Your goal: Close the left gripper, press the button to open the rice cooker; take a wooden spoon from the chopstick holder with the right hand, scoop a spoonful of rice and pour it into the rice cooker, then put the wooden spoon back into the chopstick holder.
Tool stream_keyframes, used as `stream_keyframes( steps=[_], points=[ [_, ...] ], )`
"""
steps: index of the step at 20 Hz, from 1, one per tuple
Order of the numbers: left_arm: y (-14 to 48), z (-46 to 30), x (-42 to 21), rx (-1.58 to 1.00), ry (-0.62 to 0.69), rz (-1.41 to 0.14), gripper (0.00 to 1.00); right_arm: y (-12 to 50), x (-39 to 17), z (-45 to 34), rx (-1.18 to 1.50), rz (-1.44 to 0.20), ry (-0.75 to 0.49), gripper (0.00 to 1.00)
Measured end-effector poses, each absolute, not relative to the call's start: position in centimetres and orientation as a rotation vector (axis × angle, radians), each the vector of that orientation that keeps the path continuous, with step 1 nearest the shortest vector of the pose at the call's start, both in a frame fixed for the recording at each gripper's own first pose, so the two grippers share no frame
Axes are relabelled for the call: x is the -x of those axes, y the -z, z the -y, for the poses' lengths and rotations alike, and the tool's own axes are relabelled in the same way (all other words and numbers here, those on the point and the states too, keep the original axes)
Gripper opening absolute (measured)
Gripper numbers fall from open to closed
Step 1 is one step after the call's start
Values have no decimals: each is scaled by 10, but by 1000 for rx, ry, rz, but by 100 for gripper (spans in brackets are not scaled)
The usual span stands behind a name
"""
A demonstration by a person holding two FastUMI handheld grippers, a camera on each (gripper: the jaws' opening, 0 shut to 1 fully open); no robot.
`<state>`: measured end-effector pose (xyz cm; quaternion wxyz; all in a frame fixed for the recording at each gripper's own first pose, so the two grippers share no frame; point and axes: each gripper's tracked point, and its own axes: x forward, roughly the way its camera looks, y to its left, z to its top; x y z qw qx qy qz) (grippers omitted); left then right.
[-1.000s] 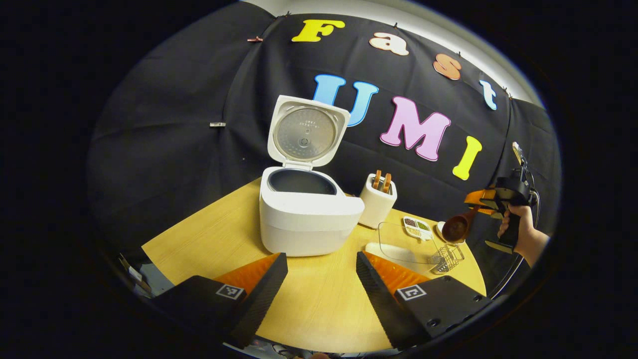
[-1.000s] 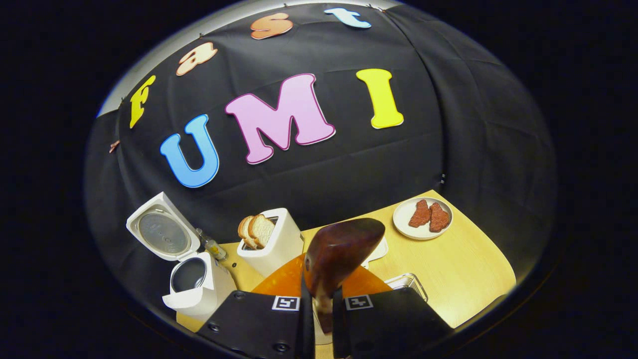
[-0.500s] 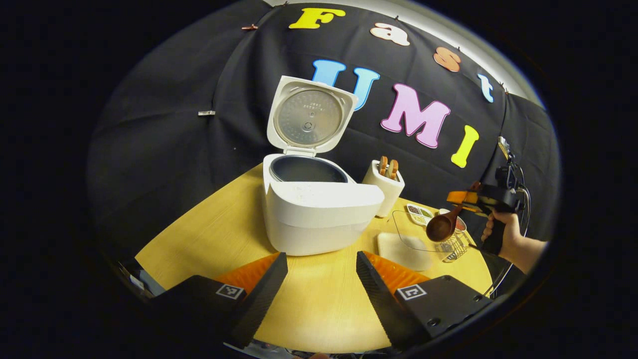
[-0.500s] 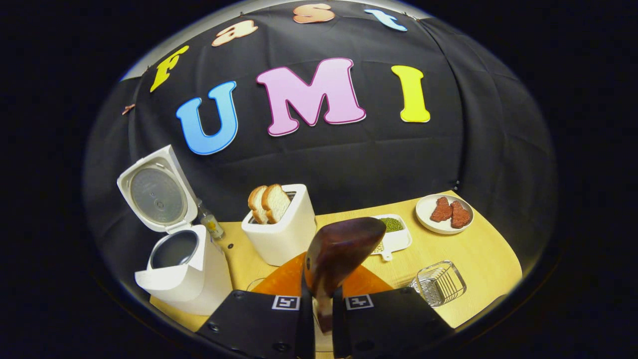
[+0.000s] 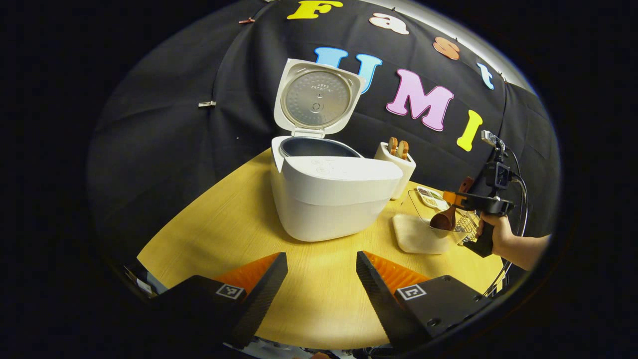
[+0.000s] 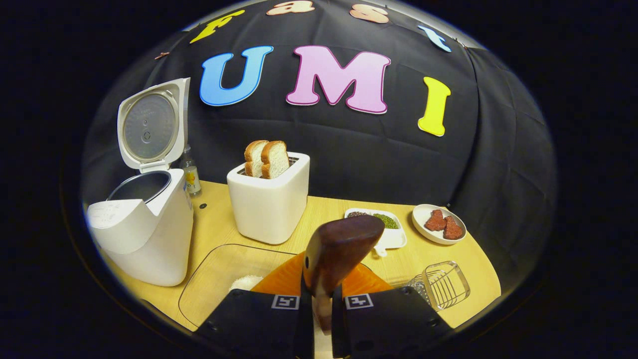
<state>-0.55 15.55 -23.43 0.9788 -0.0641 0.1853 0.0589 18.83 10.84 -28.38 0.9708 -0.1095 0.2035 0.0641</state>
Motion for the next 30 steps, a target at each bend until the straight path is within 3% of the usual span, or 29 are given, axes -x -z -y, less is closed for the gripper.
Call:
stream_keyframes(
  steps=[9,18,30],
  points=[
    [234,-142,-6,137,-104,-384,96,306,-155,-158,14,-560,-166,18],
    [229,-141,-1,137,-108,-387,96,314,-150,-149,-450,-768,-61,19],
    [194,-132,8,116,-167,-317,96,267,-147,-110,-669,-747,-21,18]
  ],
)
